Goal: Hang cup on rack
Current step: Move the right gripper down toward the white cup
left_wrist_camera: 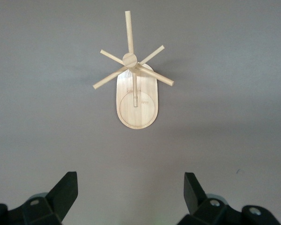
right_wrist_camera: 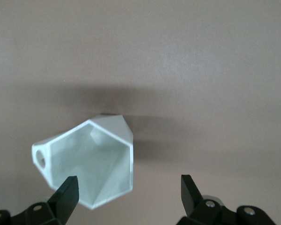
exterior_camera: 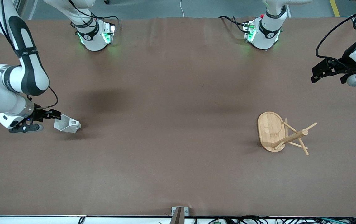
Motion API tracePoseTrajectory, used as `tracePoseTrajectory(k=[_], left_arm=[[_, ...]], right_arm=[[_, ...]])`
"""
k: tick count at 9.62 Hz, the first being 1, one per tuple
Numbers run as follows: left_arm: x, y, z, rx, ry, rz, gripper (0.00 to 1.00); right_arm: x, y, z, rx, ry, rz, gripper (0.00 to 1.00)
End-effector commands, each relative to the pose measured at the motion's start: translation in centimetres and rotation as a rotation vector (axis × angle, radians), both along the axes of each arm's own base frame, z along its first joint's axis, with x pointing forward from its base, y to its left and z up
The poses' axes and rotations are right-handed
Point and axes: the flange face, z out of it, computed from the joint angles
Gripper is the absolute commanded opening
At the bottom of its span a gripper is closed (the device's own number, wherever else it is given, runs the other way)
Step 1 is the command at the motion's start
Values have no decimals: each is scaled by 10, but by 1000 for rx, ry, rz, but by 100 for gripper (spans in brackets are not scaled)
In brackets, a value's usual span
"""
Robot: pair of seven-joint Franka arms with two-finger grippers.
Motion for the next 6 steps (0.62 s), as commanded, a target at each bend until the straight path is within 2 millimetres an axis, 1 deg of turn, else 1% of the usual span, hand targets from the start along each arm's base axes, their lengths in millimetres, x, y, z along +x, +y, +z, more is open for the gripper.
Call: tracePoseTrajectory(k=[1,2,3,4,5,6], left_arm=[[4,1,-19,-4,45,-4,100],[4,-2,-19,-6,45,-4,100],[4,-2,-20,-6,46,-4,100],[4,-2,-20,-5,46,-2,100],[4,-1,-19,-3,45,-2,100],[4,0,-19,-3,45,-2,100]], right_arm=[[4,3,-16,-7,-24,21,94],[4,2,-20,-7,-24,24,92],[3,1,-28,-5,-12,34,85],[3,1,-29,-4,-9,34,72],[2,2,-30,-3,-4,37,43],[1,3,-31,-1,4,56,6]])
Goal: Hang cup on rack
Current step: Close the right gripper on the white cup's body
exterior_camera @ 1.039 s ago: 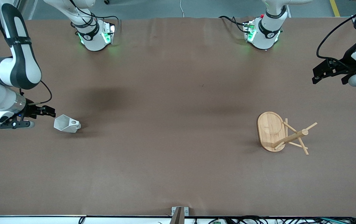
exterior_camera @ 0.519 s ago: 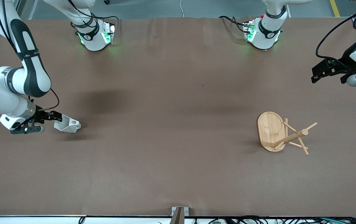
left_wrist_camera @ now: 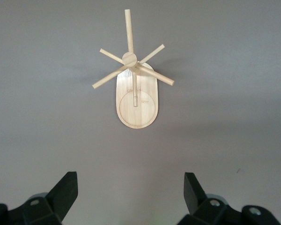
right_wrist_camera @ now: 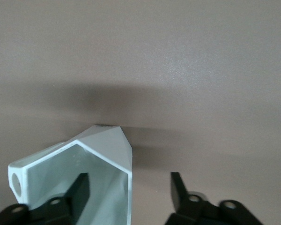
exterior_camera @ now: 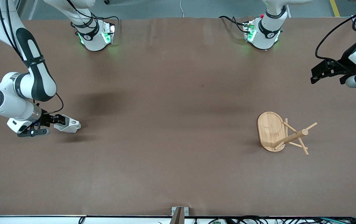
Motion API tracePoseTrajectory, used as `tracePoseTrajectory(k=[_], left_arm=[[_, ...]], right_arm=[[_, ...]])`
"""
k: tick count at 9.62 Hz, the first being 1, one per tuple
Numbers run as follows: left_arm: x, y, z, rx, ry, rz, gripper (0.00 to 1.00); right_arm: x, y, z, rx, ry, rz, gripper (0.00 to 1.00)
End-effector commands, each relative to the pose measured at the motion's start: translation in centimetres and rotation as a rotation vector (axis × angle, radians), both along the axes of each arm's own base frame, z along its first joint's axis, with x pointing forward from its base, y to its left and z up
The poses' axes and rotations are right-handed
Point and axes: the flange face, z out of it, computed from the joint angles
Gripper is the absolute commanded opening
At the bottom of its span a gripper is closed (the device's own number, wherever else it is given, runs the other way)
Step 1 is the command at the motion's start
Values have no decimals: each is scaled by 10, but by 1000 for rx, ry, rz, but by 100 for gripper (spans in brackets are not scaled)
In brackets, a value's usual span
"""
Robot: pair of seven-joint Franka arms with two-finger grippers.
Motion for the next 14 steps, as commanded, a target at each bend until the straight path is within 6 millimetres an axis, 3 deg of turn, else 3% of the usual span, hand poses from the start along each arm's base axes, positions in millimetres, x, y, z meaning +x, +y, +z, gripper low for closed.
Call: tracePoseTrajectory(k=[1,6,8,10,13,14], left_arm=[[3,1,-16,-4,39,-2,100],[3,-2,-17,-3,42,-7,100],[3,-3,-17,-4,40,-8,100],[5,-20,-14,-10,33,-27,100],[5,-23,-15,-11,35,-48,100],[3,-36,-16,-13,38,-71,100]], right_arm=[[-4,0,-2,1,11,31,1],[-1,6,2,1,3,36,0],[0,10,14,17,40,33,1],[2,14,44,22,38,39,0],[-4,45,119,167,62,7,1],[-6,57,142,254,74,-13,1]])
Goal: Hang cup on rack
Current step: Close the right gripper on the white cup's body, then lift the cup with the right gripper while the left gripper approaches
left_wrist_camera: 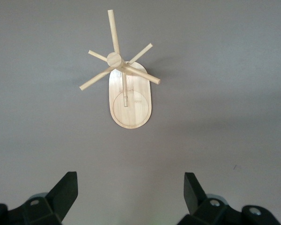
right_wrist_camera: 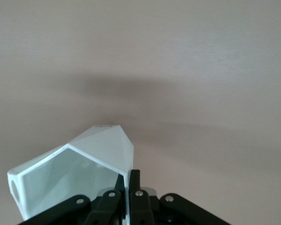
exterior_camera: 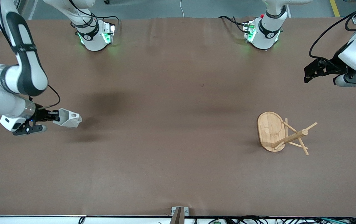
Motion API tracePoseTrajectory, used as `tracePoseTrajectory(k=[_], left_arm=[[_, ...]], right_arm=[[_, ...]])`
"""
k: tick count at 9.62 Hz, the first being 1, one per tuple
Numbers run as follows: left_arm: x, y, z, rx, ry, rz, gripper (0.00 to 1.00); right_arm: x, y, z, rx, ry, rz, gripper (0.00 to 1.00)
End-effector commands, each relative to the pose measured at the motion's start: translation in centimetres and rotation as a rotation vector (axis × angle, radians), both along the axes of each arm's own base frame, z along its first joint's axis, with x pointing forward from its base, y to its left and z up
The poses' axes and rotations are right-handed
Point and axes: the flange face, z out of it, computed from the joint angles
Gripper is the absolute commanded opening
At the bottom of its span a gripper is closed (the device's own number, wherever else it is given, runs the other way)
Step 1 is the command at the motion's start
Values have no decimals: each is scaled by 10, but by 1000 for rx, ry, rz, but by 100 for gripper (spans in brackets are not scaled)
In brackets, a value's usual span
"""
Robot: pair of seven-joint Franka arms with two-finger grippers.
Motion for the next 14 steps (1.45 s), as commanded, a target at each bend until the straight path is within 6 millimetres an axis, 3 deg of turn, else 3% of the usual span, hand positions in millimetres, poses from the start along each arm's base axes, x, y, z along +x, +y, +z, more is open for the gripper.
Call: tracePoseTrajectory(k=[1,2,4,5,7,9,11,13,14], left_arm=[[4,-32,-19,-9,44,-45,100],[3,-39,-20,-10,46,-62,100],[-11,-88,-16,-51,47,-160,100],[-26,-133,-2,-67,24,-245,100],[-60,-217,5,-98,-22,-411,100],[-82,-287,5,-165,-124,-636,100],[-110,-344,-13,-205,-133,-791,100],[-127,-378,-18,-246,-191,-960,100],[-133,-384,-16,-252,-201,-975,100]], right_arm=[[-9,26,50,177,20,-27,1],[-6,46,64,261,28,-27,1],[-1,95,79,395,14,-18,1],[-2,125,83,460,18,-6,1],[-8,189,91,618,38,9,1],[-16,233,92,733,71,12,1],[-29,266,94,917,176,27,1],[-41,283,86,975,262,82,1],[-46,287,86,1016,305,99,1]])
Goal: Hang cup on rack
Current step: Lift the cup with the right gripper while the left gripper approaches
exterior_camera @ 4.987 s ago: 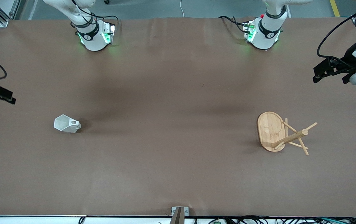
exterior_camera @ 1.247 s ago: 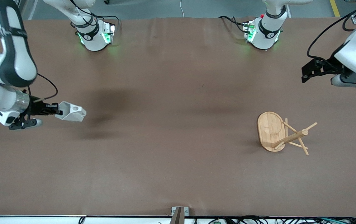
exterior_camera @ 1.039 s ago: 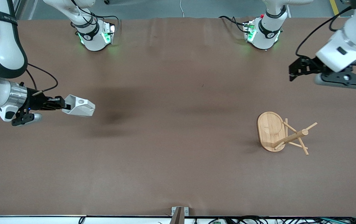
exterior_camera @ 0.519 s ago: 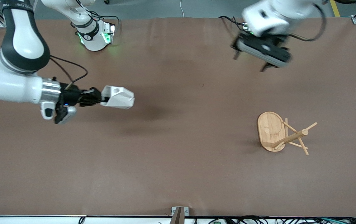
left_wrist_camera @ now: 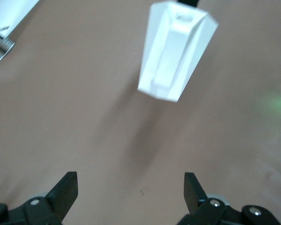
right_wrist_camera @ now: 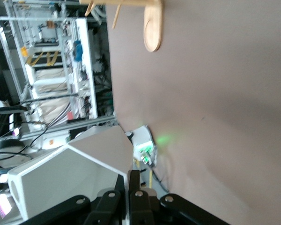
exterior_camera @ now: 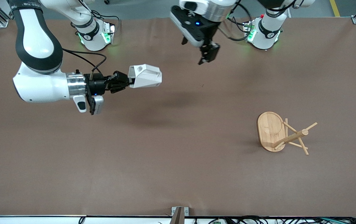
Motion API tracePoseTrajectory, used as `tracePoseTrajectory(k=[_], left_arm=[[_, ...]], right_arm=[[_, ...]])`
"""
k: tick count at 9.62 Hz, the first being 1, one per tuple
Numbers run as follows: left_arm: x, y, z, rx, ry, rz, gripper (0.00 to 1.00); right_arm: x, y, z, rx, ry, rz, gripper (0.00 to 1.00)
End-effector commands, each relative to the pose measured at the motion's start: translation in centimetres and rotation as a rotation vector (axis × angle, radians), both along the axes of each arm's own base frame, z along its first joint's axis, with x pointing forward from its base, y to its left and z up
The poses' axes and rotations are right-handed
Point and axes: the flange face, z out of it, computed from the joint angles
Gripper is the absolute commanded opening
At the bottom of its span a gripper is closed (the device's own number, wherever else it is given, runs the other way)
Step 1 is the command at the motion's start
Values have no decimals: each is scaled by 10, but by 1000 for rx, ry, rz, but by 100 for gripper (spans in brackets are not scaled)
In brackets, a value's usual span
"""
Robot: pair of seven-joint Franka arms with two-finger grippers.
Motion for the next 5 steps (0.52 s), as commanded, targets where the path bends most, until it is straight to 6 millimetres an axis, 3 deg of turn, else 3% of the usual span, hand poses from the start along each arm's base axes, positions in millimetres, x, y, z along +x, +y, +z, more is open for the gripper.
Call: tracePoseTrajectory(k=[1,5], left_arm=[[-10,-14,-10,-8,2,-68,100],[-21,-43,-20,-70,-11,-86,100]], right_arm=[[-9,7,-4,107,52,69,1],[-20,23,-11,210,137,131,1]])
